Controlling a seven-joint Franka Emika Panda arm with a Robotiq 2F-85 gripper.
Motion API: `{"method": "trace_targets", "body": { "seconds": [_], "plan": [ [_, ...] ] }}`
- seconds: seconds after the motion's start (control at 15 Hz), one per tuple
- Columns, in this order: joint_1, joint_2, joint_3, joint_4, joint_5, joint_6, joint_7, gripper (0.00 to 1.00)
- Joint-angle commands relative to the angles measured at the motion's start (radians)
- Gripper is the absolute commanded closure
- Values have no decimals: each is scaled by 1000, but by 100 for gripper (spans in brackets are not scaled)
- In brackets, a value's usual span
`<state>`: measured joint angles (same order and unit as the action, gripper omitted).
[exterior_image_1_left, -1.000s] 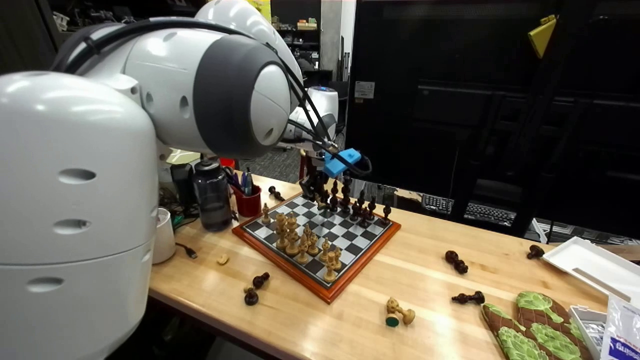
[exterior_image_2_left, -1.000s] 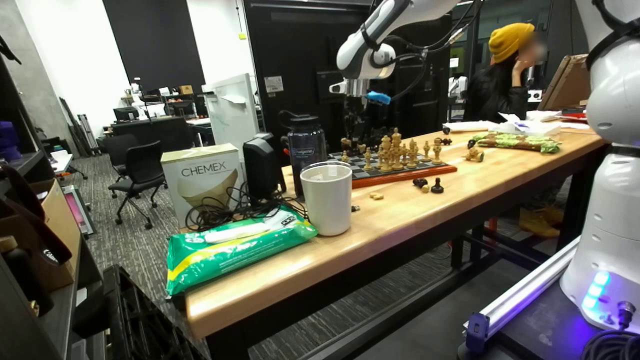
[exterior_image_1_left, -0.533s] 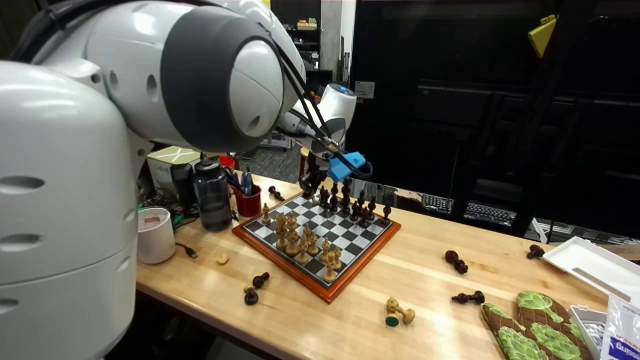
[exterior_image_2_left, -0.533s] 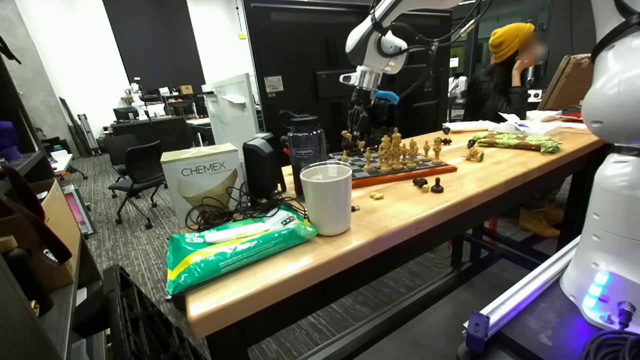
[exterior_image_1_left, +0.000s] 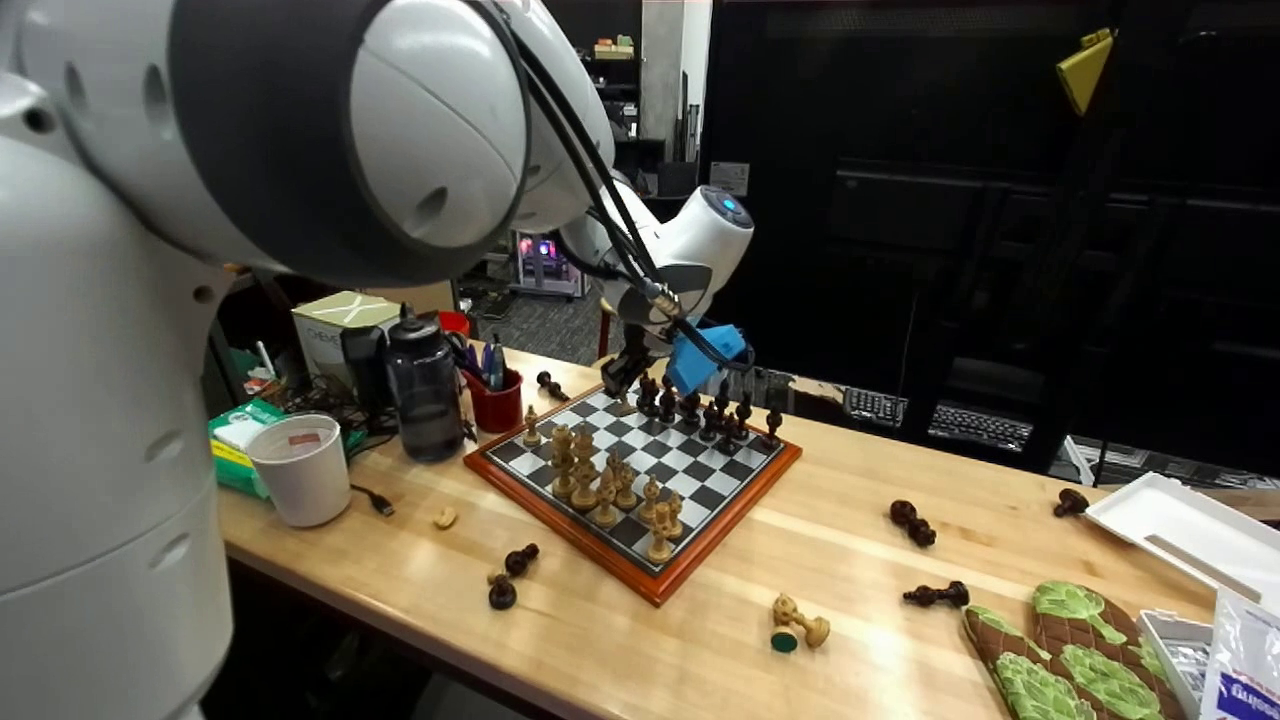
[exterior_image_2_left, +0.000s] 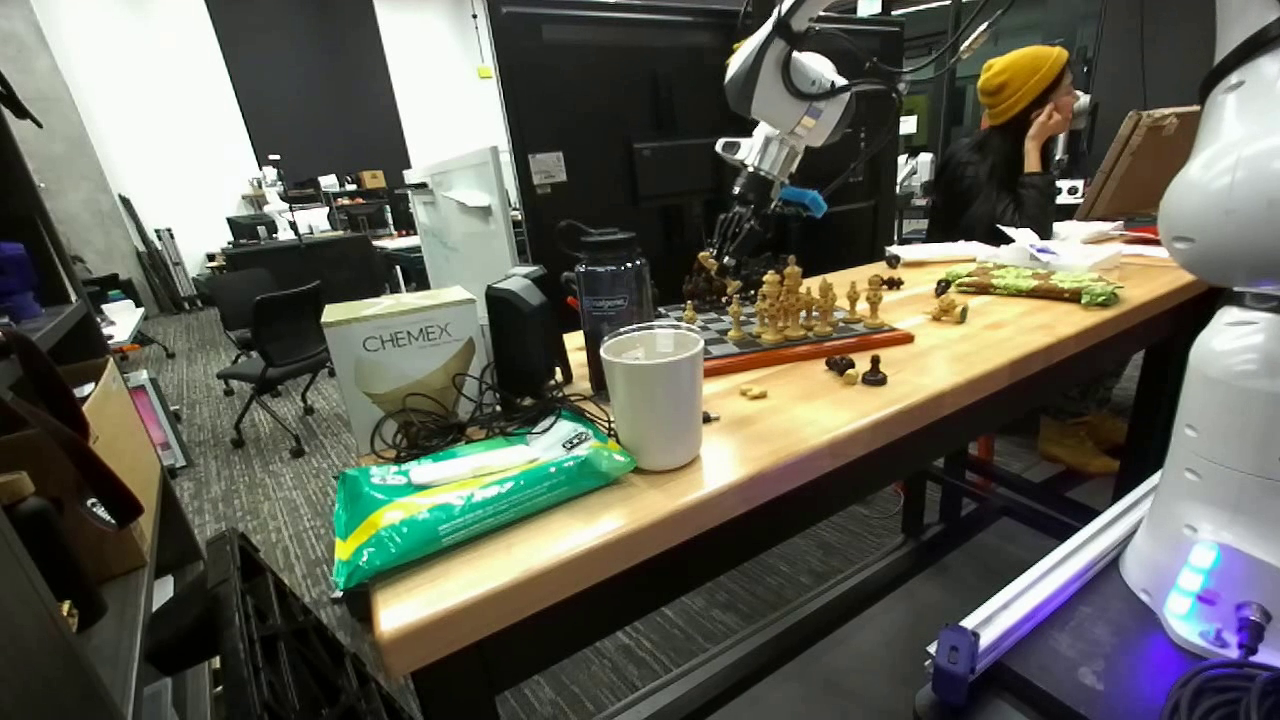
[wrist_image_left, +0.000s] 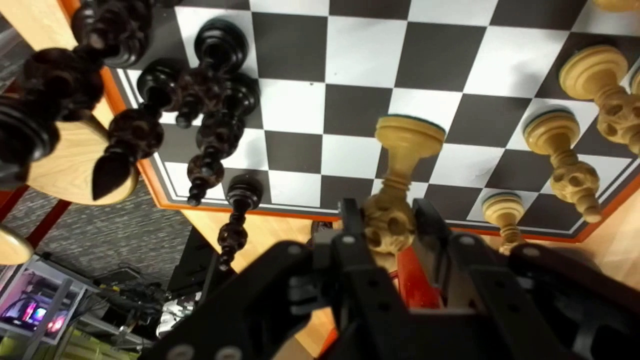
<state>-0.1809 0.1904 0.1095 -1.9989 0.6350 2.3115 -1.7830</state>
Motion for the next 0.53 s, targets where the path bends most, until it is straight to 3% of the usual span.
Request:
{"method": "trace_targets", "body": {
  "seconds": [0.0,0.47],
  "plan": [
    [0,-75,-31,-108,150,37,-186,93],
    [4,-51,-103,-139,414,-13,-528,93]
  ]
}}
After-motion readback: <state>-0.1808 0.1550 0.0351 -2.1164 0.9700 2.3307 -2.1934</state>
